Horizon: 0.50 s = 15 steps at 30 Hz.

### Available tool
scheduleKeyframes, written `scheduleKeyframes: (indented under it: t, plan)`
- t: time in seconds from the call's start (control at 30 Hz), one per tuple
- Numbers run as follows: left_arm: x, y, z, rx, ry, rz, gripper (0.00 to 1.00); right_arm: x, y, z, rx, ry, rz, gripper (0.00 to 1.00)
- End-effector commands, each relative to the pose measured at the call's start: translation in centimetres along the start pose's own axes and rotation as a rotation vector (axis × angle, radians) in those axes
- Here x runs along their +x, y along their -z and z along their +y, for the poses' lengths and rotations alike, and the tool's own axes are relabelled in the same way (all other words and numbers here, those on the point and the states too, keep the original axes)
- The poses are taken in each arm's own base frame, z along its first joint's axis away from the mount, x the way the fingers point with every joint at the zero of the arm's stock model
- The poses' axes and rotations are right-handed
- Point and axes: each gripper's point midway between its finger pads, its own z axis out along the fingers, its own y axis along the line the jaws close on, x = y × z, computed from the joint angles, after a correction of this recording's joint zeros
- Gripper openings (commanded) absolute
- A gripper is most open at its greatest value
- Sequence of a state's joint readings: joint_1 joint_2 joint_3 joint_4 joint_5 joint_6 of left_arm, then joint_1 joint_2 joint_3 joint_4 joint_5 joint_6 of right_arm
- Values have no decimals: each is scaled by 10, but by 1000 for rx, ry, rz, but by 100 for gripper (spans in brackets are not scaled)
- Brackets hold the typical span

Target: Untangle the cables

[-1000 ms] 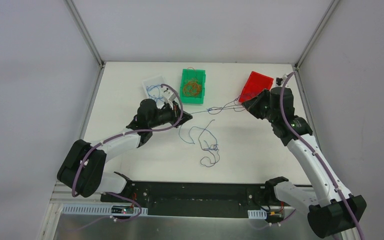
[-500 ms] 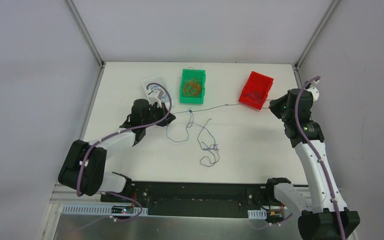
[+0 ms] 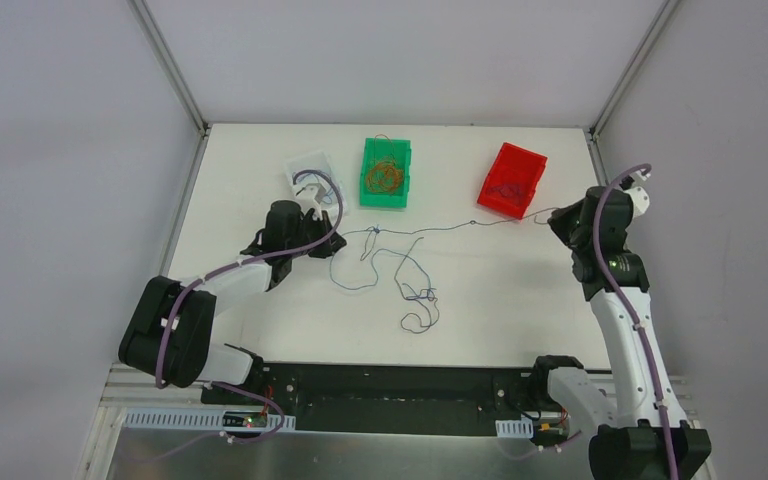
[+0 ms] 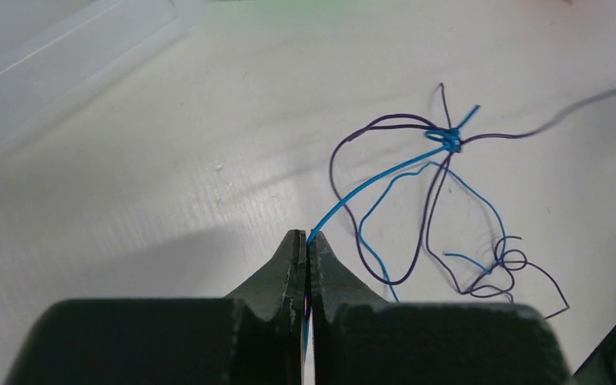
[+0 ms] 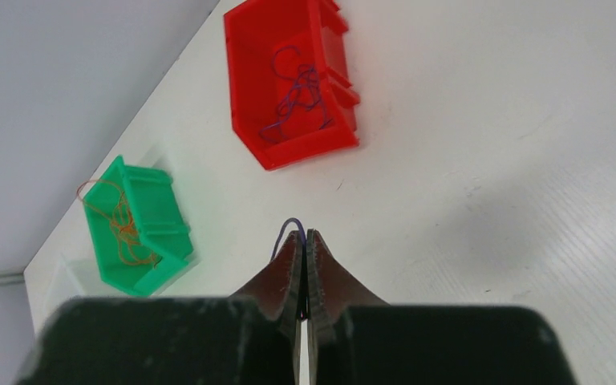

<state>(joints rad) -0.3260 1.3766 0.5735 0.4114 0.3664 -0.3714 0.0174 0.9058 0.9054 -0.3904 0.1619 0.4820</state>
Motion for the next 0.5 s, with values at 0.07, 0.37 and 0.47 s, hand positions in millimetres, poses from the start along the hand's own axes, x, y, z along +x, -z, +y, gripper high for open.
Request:
scheduleKeyframes:
  t: [0.07, 0.37, 0.47]
  plan:
    - [-12, 13, 40, -205, 68, -56, 0, -76, 34, -69, 367, -175, -392, 0]
    - [-17, 10, 21, -79, 62, -52, 0, -54, 18, -57, 276, -129, -275, 0]
    - [-19, 9, 13, -40, 46, -48, 0, -54, 17, -54, 260, -122, -273, 0]
